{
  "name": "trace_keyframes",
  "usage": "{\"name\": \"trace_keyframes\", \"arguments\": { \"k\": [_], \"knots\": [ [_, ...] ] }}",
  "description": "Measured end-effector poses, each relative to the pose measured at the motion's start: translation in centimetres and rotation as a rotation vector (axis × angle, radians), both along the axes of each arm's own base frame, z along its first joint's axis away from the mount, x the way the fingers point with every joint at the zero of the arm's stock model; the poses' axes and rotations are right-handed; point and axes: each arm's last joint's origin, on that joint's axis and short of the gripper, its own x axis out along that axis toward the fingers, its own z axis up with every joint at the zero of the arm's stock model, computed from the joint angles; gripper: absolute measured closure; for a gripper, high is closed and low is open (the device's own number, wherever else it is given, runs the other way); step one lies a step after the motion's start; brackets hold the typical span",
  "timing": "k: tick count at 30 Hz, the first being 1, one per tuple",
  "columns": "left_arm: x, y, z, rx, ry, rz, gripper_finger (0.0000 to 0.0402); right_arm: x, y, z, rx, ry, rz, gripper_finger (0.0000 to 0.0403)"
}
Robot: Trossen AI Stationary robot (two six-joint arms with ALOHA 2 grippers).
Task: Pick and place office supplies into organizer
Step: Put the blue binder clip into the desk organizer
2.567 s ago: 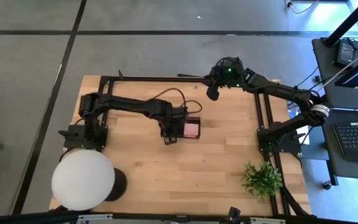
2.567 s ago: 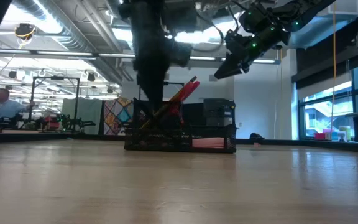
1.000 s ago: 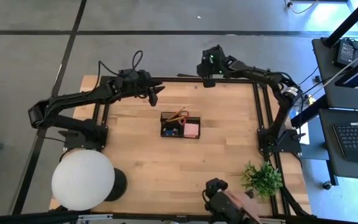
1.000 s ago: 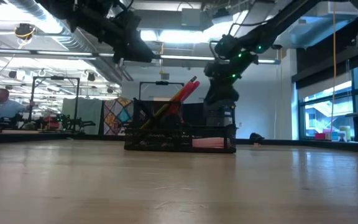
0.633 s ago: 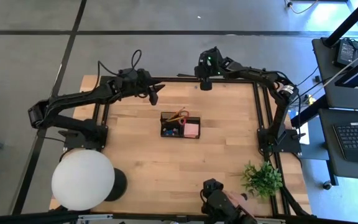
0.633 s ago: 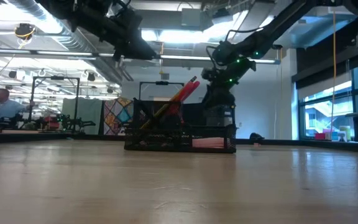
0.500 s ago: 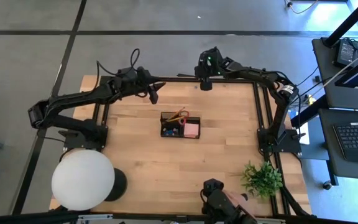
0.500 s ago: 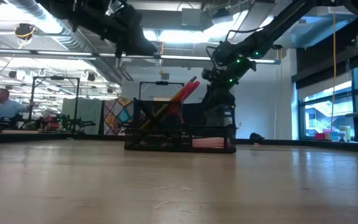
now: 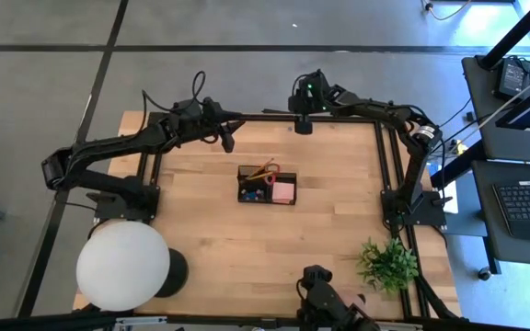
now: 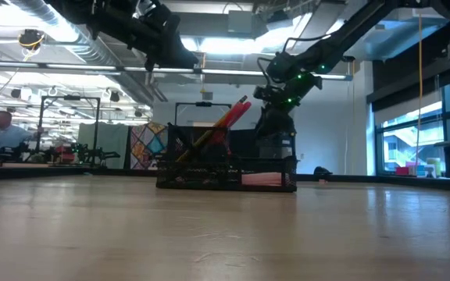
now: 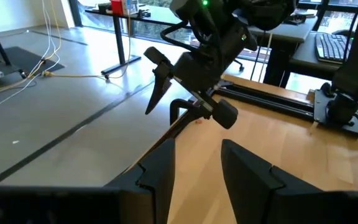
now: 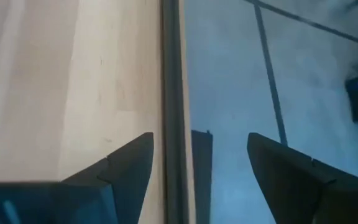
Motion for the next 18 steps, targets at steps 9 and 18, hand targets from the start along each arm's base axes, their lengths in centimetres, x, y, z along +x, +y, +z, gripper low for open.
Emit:
{"name": "trace_keyframes", "arguments": {
  "k": [9,18],
  "knots": [
    [0.0,0.0,0.0,0.0,0.0,0.003,0.0277,0.1,-0.4,1.6,0.13,-0.002,0.075,0.014],
    [0.0,0.0,0.0,0.0,0.0,0.004,0.0277,1.0,-2.9,2.4,0.296,0.151,0.191,0.014]
  ]
}}
